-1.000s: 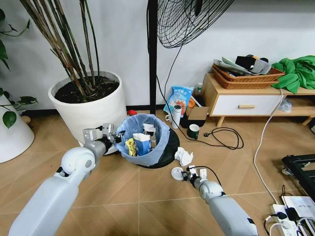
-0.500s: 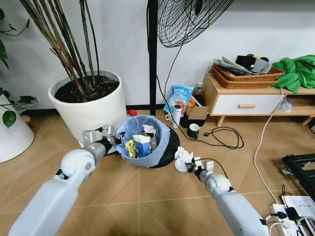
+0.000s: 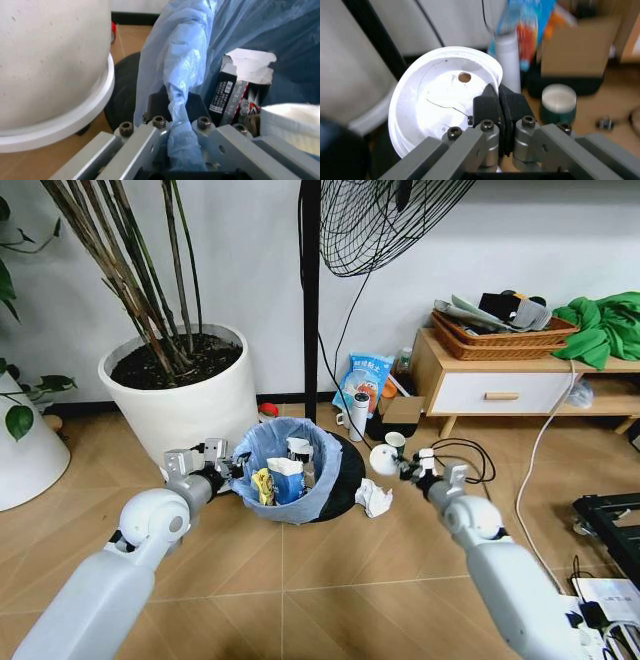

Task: Pick up the trash bin and place the garbage on the floor into it.

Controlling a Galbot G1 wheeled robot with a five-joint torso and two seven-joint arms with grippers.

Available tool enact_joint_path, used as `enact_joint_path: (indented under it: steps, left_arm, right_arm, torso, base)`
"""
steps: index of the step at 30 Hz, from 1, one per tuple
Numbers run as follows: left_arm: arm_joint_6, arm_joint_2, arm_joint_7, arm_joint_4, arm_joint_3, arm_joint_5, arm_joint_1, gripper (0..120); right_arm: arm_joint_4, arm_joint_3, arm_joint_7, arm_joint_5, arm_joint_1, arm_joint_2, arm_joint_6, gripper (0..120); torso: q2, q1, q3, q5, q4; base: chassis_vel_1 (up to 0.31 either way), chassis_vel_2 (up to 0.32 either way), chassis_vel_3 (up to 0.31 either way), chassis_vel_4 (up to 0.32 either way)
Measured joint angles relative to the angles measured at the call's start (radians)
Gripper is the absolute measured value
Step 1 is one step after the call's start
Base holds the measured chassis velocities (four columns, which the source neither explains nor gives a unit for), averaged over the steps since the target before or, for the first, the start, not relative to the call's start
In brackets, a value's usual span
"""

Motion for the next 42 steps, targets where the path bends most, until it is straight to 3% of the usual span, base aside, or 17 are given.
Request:
enact_joint_path:
  steps: [8, 17, 36, 39, 42]
  left_arm:
    - [0.004, 0.002, 0.001, 0.015, 0.027, -0.016, -0.018, 0]
    - [0.008, -0.021, 0.001, 0.06, 0.065, -0.042, -0.081, 0]
    - [0.018, -0.049, -0.015, 0.118, 0.079, -0.075, -0.165, 0]
    - [0.018, -0.052, -0.016, 0.118, 0.079, -0.075, -0.165, 0]
    - [0.018, -0.052, -0.016, 0.117, 0.077, -0.073, -0.159, 0]
  right_arm:
    - [0.191, -0.02, -0.036, 0.088, 0.076, -0.107, -0.052, 0]
    - [0.337, -0.15, -0.018, 0.213, 0.177, -0.115, -0.124, 0]
    - [0.417, -0.318, -0.035, 0.208, 0.16, -0.149, -0.17, 0]
    - [0.413, -0.335, -0.025, 0.204, 0.162, -0.145, -0.172, 7]
    - [0.407, -0.354, -0.014, 0.202, 0.169, -0.14, -0.172, 22]
  torso:
    - [0.0, 0.0, 0.0, 0.0001, -0.0001]
    - [0.0, 0.0, 0.0, -0.0002, 0.0002]
    - [0.0, 0.0, 0.0, 0.0, 0.0]
    - [0.0, 0.0, 0.0, 0.0, 0.0]
    - [0.0, 0.0, 0.0, 0.0, 0.0001]
  base:
    - [0.0, 0.0, 0.0, 0.0]
    - [0.0, 0.0, 0.0, 0.0]
    - [0.0, 0.0, 0.0, 0.0]
    - [0.0, 0.0, 0.0, 0.0]
    - [0.0, 0.0, 0.0, 0.0]
